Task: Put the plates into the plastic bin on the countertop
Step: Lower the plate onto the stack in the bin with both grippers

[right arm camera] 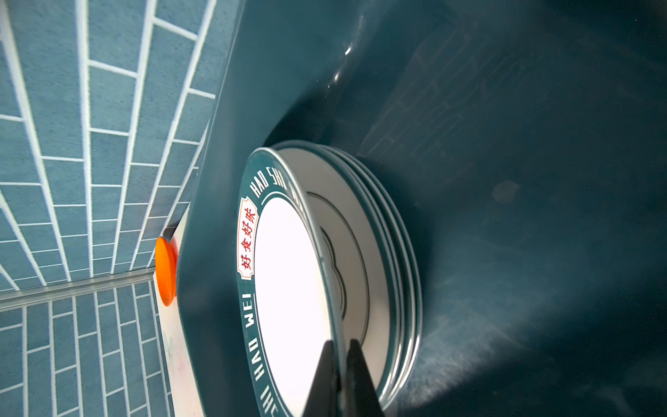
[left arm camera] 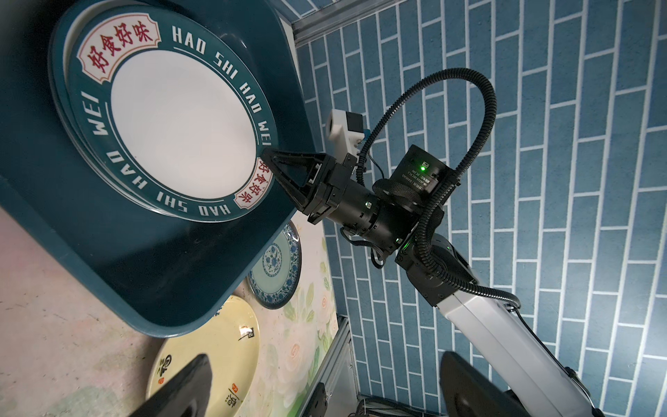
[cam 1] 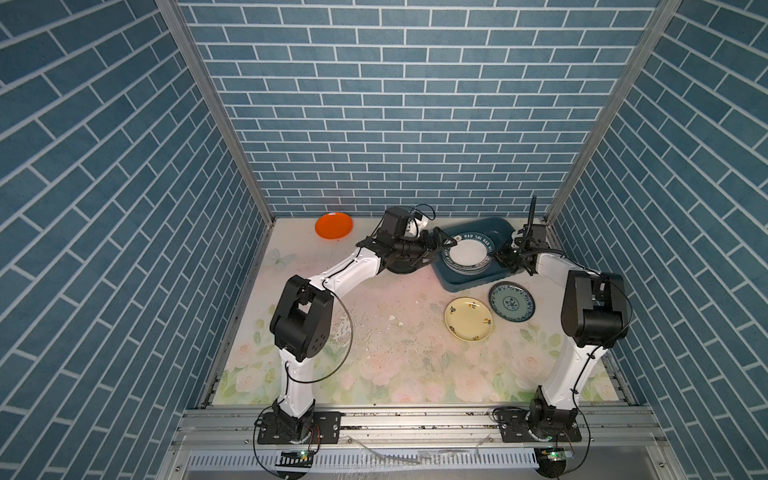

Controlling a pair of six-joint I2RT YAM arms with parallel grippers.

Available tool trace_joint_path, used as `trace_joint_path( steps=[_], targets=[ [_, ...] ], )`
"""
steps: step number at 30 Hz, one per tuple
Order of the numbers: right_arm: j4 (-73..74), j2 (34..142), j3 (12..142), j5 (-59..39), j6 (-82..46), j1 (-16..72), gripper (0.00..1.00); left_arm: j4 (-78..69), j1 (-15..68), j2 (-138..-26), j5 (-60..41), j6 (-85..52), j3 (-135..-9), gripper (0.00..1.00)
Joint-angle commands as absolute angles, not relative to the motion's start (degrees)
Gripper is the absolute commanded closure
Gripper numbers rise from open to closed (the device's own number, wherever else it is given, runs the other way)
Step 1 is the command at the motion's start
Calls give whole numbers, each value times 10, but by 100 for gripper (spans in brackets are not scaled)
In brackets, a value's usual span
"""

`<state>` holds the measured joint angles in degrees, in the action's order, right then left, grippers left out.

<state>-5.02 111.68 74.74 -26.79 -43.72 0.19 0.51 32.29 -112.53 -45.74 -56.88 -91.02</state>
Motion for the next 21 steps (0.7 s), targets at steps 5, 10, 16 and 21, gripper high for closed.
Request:
trace_joint_path(
  steps=[5, 10, 16, 21],
  targets=[
    [-42, 1134, 772, -279, -450, -1, 100, 12, 327, -1138, -460, -566, -924, 0],
    [-41, 1142, 772, -284, -455, 0, 100, 18, 326, -1138, -461, -565, -924, 0],
    [-44, 1152, 778, -296, -457, 0, 99, 18, 324, -1135, -461, -565, -921, 0],
    [-60, 1160, 791, -299, -450, 0, 95, 19, 324, -1134, -462, -565, -918, 0]
  ],
)
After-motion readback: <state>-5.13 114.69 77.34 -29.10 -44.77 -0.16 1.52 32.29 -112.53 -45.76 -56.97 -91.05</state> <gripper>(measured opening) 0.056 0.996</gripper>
